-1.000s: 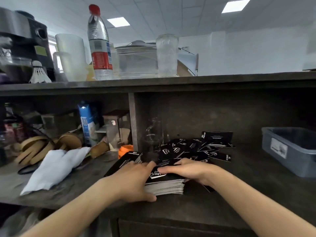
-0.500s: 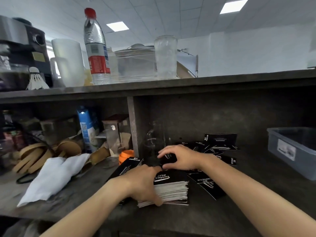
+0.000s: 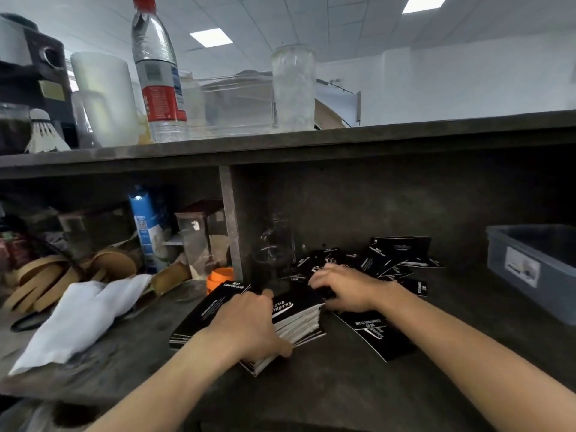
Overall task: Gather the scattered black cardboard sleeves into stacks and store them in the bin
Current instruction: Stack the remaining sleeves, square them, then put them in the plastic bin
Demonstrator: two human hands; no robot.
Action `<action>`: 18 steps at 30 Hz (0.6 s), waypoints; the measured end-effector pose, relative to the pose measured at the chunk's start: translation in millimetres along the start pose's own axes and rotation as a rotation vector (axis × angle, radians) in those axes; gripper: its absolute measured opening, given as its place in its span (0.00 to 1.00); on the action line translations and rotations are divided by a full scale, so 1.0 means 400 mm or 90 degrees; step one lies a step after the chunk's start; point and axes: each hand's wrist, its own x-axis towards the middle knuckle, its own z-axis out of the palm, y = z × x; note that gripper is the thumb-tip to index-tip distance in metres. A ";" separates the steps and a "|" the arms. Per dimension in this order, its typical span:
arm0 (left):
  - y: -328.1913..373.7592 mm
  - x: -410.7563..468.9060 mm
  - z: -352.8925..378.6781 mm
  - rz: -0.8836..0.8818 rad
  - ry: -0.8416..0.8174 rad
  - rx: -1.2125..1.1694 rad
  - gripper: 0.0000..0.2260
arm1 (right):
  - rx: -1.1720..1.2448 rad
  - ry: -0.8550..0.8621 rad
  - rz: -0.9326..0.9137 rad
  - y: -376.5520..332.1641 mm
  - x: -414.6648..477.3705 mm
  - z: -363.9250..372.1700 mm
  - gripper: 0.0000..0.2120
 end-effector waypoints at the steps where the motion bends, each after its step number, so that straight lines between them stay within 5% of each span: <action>1: 0.007 0.005 0.006 -0.026 0.011 0.001 0.47 | -0.007 0.001 0.018 0.011 -0.015 -0.001 0.22; 11: 0.054 0.066 0.030 -0.183 0.064 -0.005 0.42 | -0.105 0.045 0.128 0.048 -0.135 -0.006 0.26; 18: 0.067 0.063 0.026 -0.140 0.118 0.123 0.39 | -0.084 0.076 0.205 0.101 -0.234 -0.003 0.26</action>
